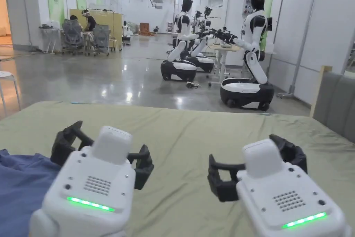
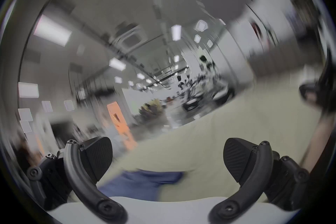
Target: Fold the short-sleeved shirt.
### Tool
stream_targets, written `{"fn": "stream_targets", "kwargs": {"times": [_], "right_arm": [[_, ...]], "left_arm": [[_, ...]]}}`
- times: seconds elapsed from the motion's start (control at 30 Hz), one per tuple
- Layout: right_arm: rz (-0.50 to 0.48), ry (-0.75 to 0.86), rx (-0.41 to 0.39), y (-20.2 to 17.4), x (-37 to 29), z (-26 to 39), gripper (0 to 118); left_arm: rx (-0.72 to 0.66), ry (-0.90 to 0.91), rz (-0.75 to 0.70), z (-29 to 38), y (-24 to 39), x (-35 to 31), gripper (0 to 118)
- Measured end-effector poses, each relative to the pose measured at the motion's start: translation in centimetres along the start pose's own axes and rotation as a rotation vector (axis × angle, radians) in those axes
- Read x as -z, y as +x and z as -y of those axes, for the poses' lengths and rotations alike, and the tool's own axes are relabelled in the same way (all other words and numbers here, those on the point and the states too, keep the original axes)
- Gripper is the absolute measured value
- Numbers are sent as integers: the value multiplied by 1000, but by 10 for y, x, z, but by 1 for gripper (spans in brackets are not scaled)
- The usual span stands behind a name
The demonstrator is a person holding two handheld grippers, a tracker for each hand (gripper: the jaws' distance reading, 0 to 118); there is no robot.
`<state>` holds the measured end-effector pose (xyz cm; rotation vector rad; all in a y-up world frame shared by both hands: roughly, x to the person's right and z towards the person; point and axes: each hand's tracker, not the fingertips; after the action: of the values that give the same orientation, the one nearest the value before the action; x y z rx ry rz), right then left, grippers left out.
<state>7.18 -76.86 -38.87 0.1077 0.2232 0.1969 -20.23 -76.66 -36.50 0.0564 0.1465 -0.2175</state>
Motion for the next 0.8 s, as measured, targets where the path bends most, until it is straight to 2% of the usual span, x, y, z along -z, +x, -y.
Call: {"fn": "stream_targets", "kwargs": {"times": [0.07, 0.1, 0.17, 0.23, 0.33, 0.43, 0.8], "right_arm": [[-8, -2, 151, 11, -3, 1, 117], [-10, -23, 171, 15, -3, 4, 117], [-5, -33, 147, 19, -4, 11, 117], [9, -38, 146, 20, -5, 18, 117], [37, -57, 225, 27, -11, 24, 117], [48, -80, 280, 36, -12, 27, 117], [40, -121, 253, 28, -12, 26, 117]], "left_arm": [[-232, -12, 70, 9, -13, -8, 118], [-293, -28, 95, 15, -17, -9, 118], [-270, -75, 124, 22, -16, -9, 118], [-194, -71, 79, 27, -14, -10, 118], [-179, -39, -30, 28, -13, -13, 118], [-265, -65, 26, 24, -21, -13, 118], [-239, -54, 10, 18, -17, -18, 118]]}}
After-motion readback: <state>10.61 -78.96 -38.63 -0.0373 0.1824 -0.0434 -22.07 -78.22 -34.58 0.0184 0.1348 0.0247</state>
